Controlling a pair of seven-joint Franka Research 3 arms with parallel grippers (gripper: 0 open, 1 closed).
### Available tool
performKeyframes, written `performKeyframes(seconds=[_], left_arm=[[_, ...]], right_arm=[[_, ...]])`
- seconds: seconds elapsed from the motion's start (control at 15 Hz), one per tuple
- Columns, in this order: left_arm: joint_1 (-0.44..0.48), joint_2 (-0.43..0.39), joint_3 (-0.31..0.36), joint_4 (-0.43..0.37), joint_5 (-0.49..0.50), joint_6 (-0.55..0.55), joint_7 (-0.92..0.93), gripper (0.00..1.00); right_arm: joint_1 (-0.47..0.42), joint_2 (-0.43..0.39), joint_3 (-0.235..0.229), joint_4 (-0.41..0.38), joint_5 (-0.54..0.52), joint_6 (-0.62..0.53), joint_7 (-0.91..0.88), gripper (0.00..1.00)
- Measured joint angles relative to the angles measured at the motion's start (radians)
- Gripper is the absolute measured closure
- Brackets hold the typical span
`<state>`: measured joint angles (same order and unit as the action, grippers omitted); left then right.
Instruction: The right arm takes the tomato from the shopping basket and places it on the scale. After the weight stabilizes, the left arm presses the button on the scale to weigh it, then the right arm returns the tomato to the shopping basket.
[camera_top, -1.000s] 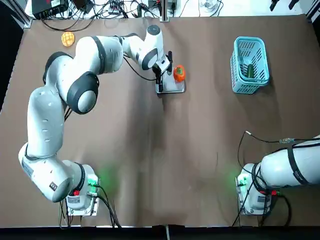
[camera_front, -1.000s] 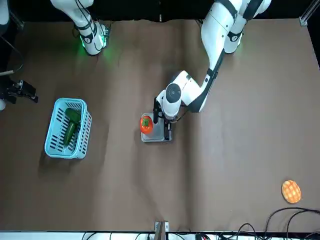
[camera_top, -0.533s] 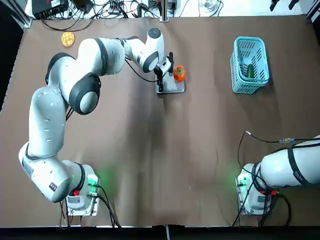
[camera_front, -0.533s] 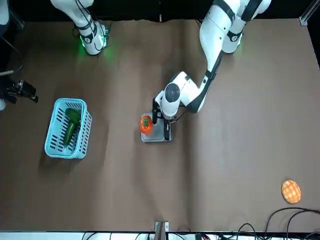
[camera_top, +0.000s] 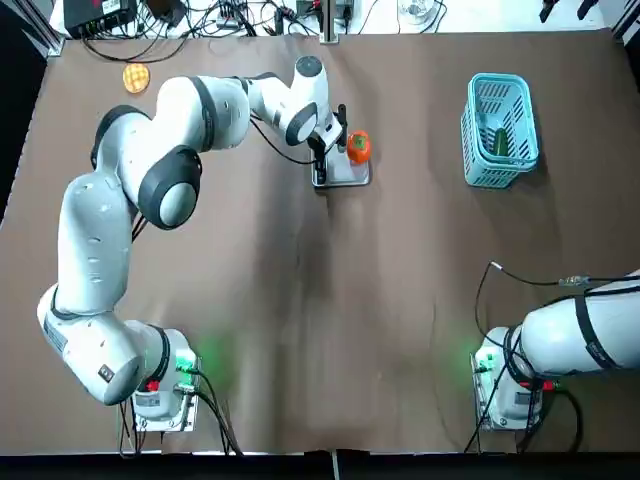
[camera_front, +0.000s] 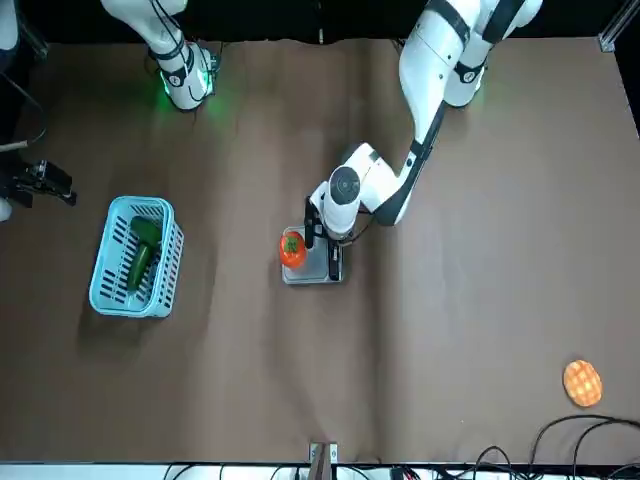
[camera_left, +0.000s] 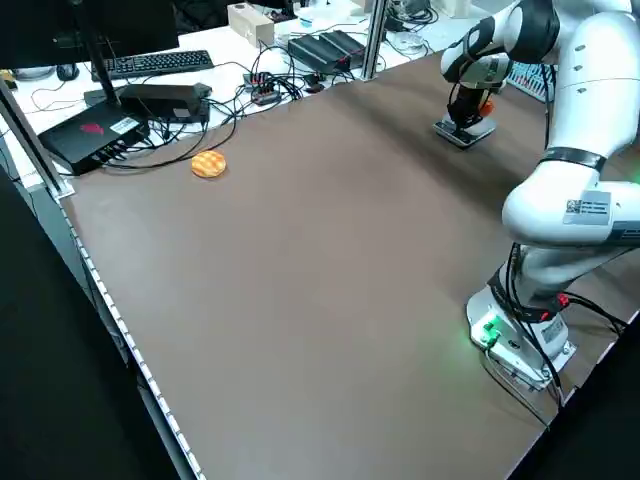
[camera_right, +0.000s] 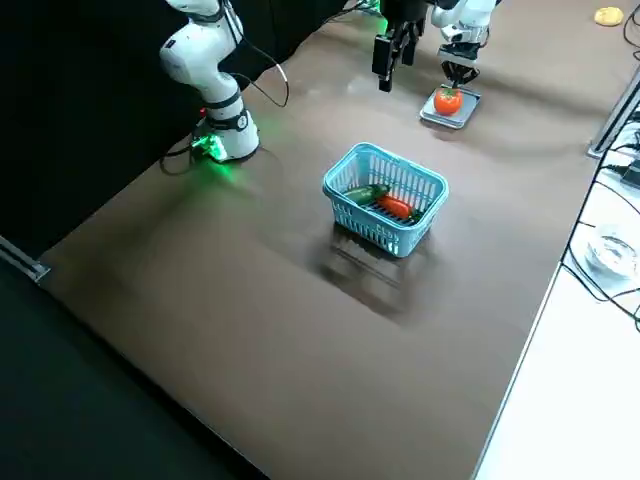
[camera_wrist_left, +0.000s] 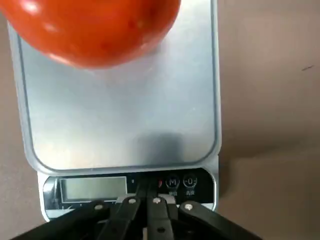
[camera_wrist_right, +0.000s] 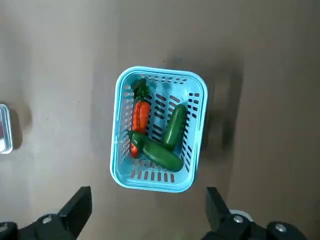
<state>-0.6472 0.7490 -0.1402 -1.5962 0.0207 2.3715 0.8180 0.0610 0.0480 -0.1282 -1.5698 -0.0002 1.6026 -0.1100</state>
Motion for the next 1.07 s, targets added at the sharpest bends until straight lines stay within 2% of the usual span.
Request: performKeyframes(seconds=[0.73, 0.93, 1.07], left_arm=[[0.011, -0.007, 0.006, 0.018, 0.000, -0.020, -0.015, 0.99], [0.038, -0.063, 0.007, 0.034, 0.000, -0.111, -0.015, 0.99], [0.067, -0.123, 0.009, 0.039, 0.000, -0.158, -0.015, 0.99]], right_arm=[[0.000, 0.000, 0.000, 0.000, 0.000, 0.000, 0.000, 0.00], [0.004, 0.001, 0.008, 0.000, 0.005, 0.000, 0.000, 0.00], [0.034, 0.005, 0.016, -0.002, 0.062, -0.001, -0.003, 0.00]])
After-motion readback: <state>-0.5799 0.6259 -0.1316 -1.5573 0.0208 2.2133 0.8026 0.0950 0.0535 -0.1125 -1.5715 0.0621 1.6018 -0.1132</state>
